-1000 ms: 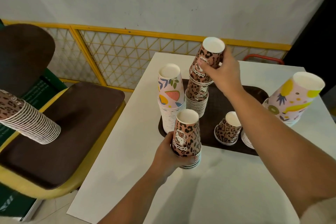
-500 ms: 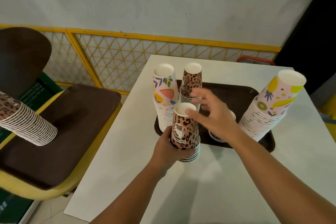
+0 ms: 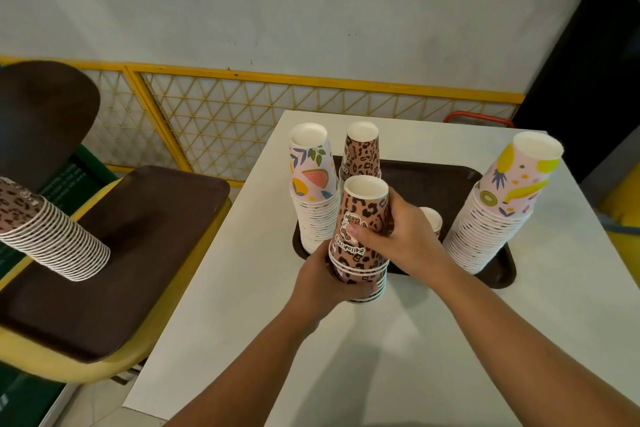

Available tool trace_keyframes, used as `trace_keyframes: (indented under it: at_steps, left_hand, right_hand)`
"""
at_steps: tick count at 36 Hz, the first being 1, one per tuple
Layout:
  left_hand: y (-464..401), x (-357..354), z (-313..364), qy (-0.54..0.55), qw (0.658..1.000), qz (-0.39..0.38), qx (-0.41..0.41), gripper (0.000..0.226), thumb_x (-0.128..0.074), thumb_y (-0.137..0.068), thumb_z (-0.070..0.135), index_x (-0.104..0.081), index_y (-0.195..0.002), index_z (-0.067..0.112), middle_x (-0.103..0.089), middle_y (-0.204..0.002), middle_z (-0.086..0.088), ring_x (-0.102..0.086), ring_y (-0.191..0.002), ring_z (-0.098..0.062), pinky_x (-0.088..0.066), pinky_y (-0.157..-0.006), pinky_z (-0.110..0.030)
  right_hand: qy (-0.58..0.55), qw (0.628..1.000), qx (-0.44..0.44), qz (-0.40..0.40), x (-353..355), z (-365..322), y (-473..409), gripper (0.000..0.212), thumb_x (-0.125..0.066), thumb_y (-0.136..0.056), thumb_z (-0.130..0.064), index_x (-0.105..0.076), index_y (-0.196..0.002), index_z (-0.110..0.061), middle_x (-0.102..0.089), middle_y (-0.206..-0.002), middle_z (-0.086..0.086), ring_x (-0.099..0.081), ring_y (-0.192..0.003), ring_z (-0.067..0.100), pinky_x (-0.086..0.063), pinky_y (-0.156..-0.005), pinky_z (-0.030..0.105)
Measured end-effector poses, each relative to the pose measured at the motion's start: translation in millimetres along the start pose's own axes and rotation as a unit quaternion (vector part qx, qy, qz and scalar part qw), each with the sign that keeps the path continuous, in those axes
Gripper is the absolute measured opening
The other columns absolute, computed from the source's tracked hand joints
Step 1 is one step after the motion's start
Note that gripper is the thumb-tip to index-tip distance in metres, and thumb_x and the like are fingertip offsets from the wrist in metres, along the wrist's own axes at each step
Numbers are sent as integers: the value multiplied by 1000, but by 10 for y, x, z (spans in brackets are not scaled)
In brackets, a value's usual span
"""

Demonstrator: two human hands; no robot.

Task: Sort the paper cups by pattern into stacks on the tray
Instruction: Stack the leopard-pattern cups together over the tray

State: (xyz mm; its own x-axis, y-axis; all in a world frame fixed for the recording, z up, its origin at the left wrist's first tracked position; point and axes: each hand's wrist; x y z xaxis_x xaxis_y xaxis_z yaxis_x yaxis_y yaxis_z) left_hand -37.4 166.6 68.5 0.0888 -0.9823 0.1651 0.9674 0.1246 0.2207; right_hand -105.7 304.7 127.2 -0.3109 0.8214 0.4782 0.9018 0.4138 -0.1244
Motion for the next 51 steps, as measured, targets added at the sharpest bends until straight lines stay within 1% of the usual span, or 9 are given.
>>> trace_keyframes:
  at_steps: [6, 12, 21, 28, 34, 41, 44, 48, 51]
  left_hand:
    - [-2, 29, -59, -5, 1000, 2, 13, 65, -91, -56, 4, -59, -104, 34, -70, -100, 14, -65, -84, 9, -53, -70, -14]
    - [-24, 63, -82, -7, 1000, -1, 26, 65, -91, -57, 6, -57, -104, 34, -68, -100, 16, -64, -89, 5, -53, -72, -14]
    - [-77, 124, -90, -1, 999, 4, 33, 62, -90, -59, 4, -56, -100, 37, -67, -97, 19, -63, -84, 14, -52, -70, -11]
    - [-110, 147, -107, 9, 999, 12, 40, 65, -92, -55, 9, -57, -101, 37, -69, -101, 17, -64, -96, 2, -55, -83, -22]
    - [-107, 128, -87, 7, 999, 9, 37, 65, -91, -58, 6, -57, -105, 36, -68, -105, 14, -63, -100, -2, -55, -88, -27]
    - [-85, 86, -39, 9, 999, 4, 35, 64, -88, -61, 2, -56, -107, 33, -67, -99, 18, -64, -85, 9, -53, -68, -11]
    - [-77, 48, -35, 7, 1000, 7, 27, 67, -88, -60, 1, -57, -113, 27, -68, -99, 16, -63, -81, 13, -53, -68, -11]
    - [-64, -12, -30, 2, 1000, 16, 21, 69, -92, -54, 8, -60, -113, 24, -70, -99, 13, -65, -85, 5, -54, -70, -14]
    - [-46, -41, -10, 3, 1000, 19, 11, 60, -88, -62, 4, -59, -107, 29, -69, -95, 14, -65, -78, 10, -53, -66, -12]
  right_hand:
    - [-30, 999, 11, 32, 142, -141, -142, 51, -70, -76, -34, -48, -121, -23, -58, -102, -22, -56, -94, -9, -46, -77, 10]
    - [-128, 983, 16, 132, 372, -423, -555, 62, -69, -72, -43, -50, -124, -15, -62, -119, -4, -60, -107, 10, -50, -91, 36]
    - [-52, 966, 55, 246, 404, -419, -1244, 68, -73, -75, -38, -41, -130, -13, -56, -124, -3, -53, -110, 5, -46, -94, 24]
    - [14, 976, 35, 215, 229, -169, -1341, 67, -72, -77, -37, -40, -132, -14, -55, -129, 1, -51, -115, 9, -38, -88, 16]
    - [57, 984, 14, 171, 184, 21, -1263, 71, -68, -79, -42, -37, -135, -12, -50, -135, 4, -47, -124, 18, -36, -94, 24]
    - [1, 980, 34, 197, 208, -84, -797, 67, -54, -86, -45, -31, -141, -15, -42, -142, -2, -45, -124, 6, -36, -92, 14]
    - [6, 992, 29, 126, 158, -52, -489, 70, -52, -79, -56, -35, -137, -21, -44, -140, -5, -46, -120, 2, -38, -92, 14]
    - [48, 999, -12, -7, 9, 58, -162, 91, -55, -63, -75, -33, -138, -28, -43, -139, -7, -46, -119, 3, -43, -99, 32]
    - [37, 997, -20, -59, -78, 108, -28, 94, -69, -54, -68, -35, -134, -31, -50, -127, -14, -49, -114, -2, -41, -93, 18]
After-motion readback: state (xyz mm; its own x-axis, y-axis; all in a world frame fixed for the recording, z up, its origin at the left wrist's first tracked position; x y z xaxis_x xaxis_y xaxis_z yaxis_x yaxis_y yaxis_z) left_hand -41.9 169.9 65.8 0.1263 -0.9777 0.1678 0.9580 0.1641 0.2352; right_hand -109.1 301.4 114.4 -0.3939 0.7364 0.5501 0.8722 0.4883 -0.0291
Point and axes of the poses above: each hand's wrist, its own y-axis away from the middle knuckle, its own x-axis out of the back of the hand, z = x × y
